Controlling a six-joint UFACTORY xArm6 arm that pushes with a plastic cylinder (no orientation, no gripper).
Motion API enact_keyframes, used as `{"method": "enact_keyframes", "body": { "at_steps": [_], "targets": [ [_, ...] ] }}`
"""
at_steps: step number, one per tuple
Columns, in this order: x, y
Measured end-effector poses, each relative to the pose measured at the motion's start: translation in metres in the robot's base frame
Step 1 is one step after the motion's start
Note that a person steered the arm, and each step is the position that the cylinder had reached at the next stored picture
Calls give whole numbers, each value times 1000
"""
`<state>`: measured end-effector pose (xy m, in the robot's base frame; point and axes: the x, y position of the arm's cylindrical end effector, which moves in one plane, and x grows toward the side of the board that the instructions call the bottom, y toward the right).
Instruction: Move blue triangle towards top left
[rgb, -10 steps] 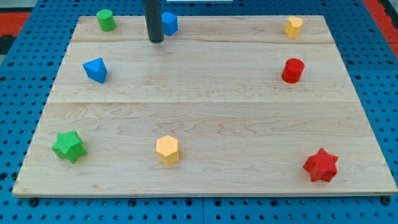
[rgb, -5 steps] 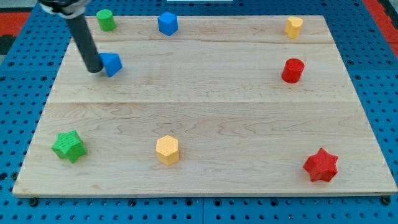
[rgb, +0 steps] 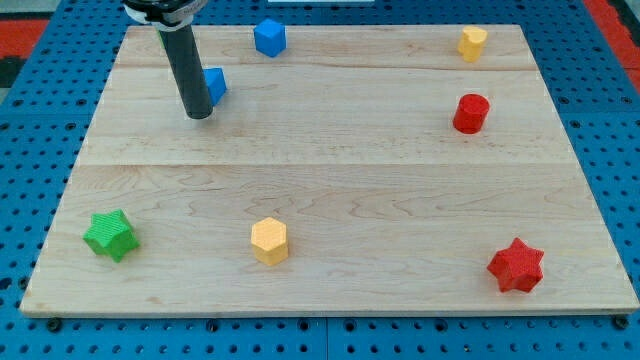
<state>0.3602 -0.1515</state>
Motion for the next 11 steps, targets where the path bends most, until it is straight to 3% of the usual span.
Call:
{"method": "enact_keyframes", "body": {
  "at_steps": [4,6,10,11],
  "targets": [
    [-87,-5],
    [-54,9],
    [-135,30],
    [-127,32]
  ]
}}
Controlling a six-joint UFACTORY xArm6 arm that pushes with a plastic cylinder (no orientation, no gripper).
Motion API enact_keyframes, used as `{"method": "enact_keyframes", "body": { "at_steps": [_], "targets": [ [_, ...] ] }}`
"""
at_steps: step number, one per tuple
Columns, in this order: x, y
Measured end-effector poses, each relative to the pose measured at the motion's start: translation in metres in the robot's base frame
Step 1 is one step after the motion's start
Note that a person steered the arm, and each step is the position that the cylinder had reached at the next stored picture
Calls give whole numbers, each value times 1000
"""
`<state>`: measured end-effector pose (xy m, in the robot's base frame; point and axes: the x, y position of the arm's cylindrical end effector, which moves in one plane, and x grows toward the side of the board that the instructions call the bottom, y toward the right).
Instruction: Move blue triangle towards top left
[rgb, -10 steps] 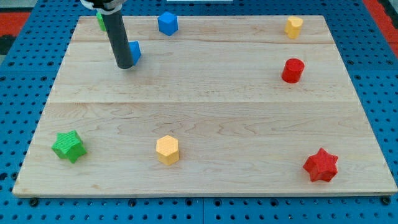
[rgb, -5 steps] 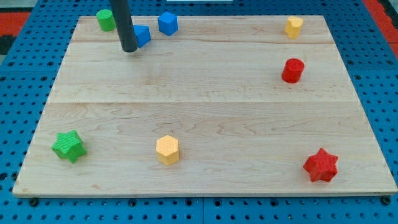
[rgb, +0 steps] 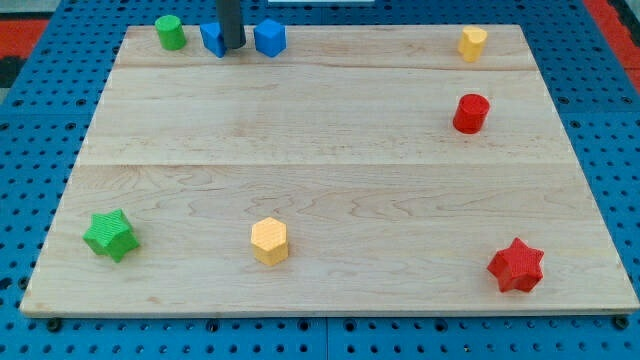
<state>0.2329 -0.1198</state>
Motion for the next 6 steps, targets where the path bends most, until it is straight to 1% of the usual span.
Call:
{"method": "enact_keyframes", "body": {
  "at_steps": [1,2,3,4,6],
  "targets": [
    [26,-7],
    [10,-37],
    [2,-40],
    [6,-32],
    [-1,-79]
  ]
}}
